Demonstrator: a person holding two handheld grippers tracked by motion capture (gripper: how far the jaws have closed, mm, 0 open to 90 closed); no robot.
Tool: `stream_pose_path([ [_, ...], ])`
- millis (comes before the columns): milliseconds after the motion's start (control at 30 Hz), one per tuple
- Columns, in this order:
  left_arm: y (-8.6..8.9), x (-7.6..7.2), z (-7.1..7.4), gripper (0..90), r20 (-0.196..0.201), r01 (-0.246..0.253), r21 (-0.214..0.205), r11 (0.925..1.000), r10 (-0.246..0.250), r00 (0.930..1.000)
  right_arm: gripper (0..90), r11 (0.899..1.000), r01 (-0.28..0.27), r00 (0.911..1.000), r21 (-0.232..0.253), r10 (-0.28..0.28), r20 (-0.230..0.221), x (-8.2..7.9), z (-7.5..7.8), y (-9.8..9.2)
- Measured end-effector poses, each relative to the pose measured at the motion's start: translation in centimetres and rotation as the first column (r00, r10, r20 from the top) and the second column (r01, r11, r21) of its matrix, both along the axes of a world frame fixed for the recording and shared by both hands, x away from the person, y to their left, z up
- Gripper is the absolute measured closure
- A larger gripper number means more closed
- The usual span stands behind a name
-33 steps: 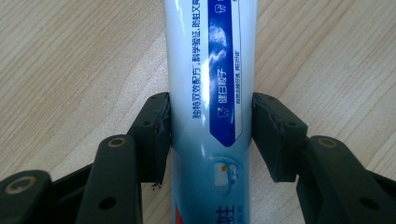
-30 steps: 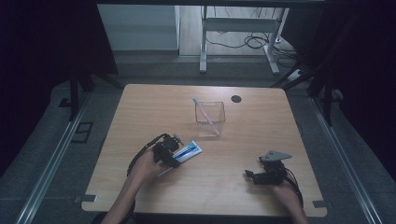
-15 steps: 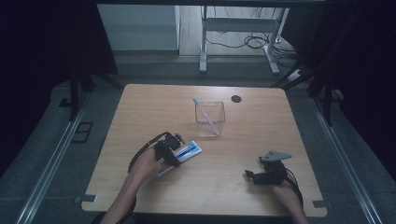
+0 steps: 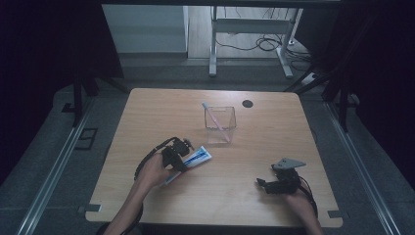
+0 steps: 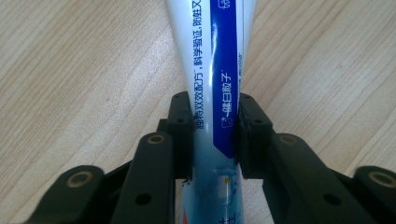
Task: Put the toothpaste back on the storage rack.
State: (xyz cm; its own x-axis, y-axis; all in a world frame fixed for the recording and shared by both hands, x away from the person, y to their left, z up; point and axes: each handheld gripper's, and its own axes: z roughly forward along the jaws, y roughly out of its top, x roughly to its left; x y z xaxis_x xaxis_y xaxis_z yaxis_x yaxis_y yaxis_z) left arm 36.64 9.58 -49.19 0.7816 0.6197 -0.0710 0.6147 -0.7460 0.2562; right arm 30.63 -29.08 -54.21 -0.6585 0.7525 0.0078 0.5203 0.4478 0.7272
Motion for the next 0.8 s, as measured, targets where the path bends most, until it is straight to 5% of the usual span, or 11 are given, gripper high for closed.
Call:
stream_pose_path([
  [433,0.7,-0.6,0.5,74.3,0.040,-0.017,-0.107,0.9942,0.021,0.9990,14.3,1.000,0.001,1.0000,0.000,-0.001,0.000,0.0,0.0,0.0],
  [800,1.6,-1.7,2.8,74.3,0.134,0.007,-0.221,0.9753,0.023,0.9907,14.2,1.000,0.000,1.0000,0.000,0.000,0.000,0.0,0.0,0.0],
])
